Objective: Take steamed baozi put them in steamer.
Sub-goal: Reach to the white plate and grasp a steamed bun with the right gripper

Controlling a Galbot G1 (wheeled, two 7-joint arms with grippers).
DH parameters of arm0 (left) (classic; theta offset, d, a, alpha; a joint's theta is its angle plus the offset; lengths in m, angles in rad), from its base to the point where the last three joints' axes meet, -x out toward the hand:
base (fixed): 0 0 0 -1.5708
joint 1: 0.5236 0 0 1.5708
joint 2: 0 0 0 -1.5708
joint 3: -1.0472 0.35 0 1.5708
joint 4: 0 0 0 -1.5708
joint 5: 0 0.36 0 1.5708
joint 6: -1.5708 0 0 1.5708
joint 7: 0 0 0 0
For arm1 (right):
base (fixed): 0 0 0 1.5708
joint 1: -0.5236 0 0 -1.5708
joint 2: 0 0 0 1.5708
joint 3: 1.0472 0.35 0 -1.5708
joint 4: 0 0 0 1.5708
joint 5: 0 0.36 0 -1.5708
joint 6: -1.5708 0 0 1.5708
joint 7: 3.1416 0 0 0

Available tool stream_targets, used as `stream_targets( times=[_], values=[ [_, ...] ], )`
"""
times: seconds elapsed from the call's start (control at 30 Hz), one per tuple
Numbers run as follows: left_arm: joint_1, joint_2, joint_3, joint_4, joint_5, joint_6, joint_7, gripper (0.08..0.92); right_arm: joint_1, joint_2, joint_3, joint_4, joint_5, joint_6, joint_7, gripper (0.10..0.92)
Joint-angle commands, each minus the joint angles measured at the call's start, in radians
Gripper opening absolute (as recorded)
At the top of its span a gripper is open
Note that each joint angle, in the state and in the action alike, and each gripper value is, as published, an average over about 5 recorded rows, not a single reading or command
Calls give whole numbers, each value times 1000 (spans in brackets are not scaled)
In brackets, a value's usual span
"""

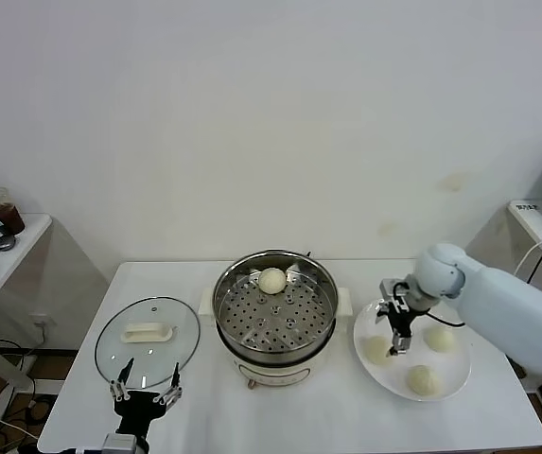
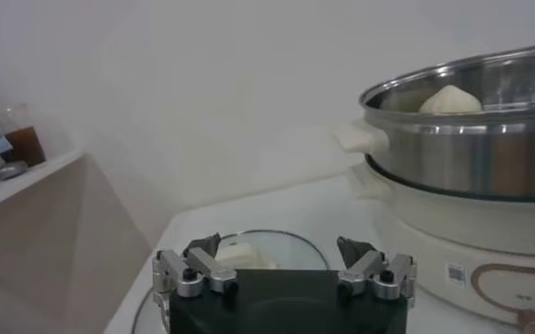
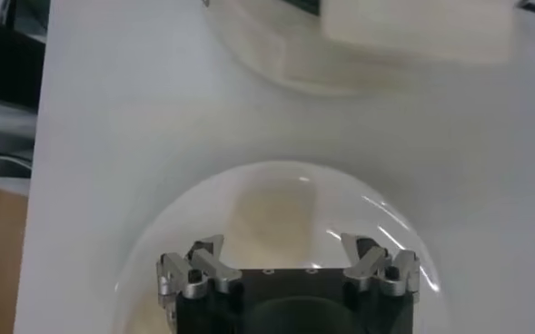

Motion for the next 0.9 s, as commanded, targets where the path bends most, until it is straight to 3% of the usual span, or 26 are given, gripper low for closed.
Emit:
stream_targets(
  times=[0.03,0.77,0.9],
  values=[
    [-1,0,1,1,1,0,1,823,-39,24,11,-11,-37,-9,2,823],
    [-5,1,2,10,4,1,2,823,-72,63,38,-63,-70,-6,62,823],
    [-6,1,2,11,4,1,2,823,-73,61,41,-61,-59,-12,58,780]
  ],
)
